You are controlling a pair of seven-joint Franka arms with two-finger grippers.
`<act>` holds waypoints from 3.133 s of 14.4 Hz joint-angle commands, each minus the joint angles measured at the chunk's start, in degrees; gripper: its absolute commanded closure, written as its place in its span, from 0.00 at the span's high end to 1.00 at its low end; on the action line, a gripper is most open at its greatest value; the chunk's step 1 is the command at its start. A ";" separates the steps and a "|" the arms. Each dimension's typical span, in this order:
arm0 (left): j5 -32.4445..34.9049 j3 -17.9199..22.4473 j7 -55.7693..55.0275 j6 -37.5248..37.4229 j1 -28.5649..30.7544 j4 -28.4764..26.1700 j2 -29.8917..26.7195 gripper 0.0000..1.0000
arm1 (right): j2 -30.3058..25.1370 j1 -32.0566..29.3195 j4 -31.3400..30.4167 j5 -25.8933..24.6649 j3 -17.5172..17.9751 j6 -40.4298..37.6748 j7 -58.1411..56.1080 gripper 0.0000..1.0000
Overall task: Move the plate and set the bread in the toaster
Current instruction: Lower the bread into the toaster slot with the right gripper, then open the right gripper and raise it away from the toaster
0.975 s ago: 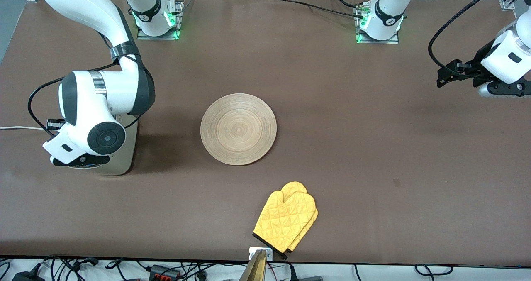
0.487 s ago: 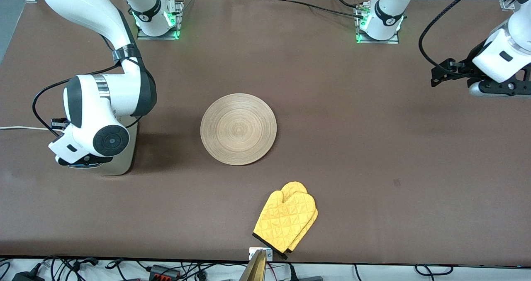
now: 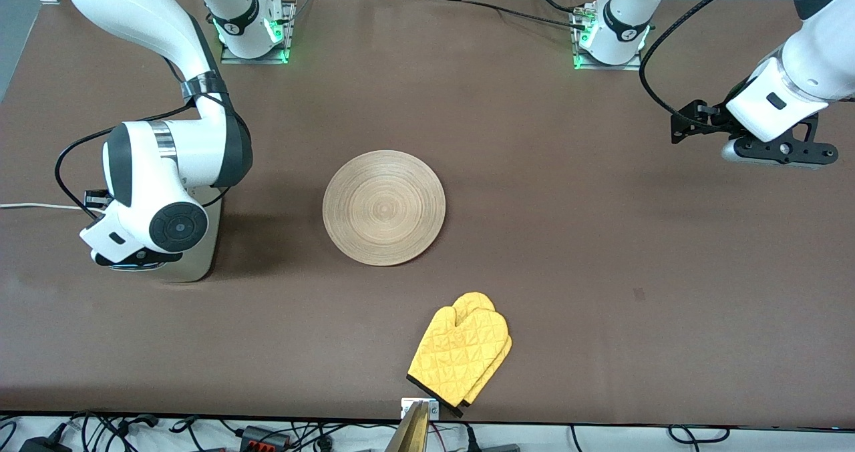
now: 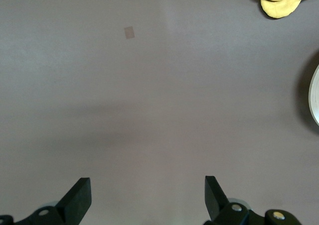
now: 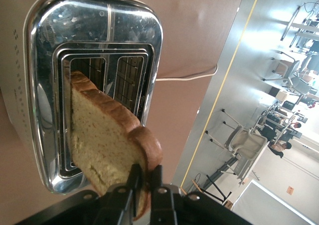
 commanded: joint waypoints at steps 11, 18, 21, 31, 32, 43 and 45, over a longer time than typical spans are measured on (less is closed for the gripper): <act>-0.97 -0.10 -0.12 -3.09 1.38 1.71 0.32 1.00 | -3.63 -1.37 2.51 9.15 -0.37 1.83 1.09 1.00; -1.76 0.08 0.06 -1.17 1.65 2.32 0.67 1.00 | -6.27 -3.38 4.26 20.74 -0.72 3.66 0.74 1.00; -1.76 0.52 0.23 0.42 1.91 2.15 0.67 1.00 | -6.27 -4.17 7.08 28.10 -0.81 4.02 1.00 1.00; -1.23 0.52 -0.20 2.80 3.32 2.16 1.20 1.00 | -7.94 -10.14 7.35 40.08 -0.81 13.07 -0.05 1.00; -1.23 0.52 -0.29 2.89 3.23 2.24 1.20 1.00 | -8.02 -11.11 8.30 40.35 -0.46 13.43 -0.23 1.00; -1.14 0.61 -0.38 2.80 3.67 4.17 2.43 1.00 | -18.57 -22.11 -0.56 39.65 5.43 15.82 -8.66 1.00; -1.14 0.78 -0.29 2.71 4.72 3.91 2.61 1.00 | -20.41 -21.93 -2.22 39.21 5.26 13.26 -9.72 1.00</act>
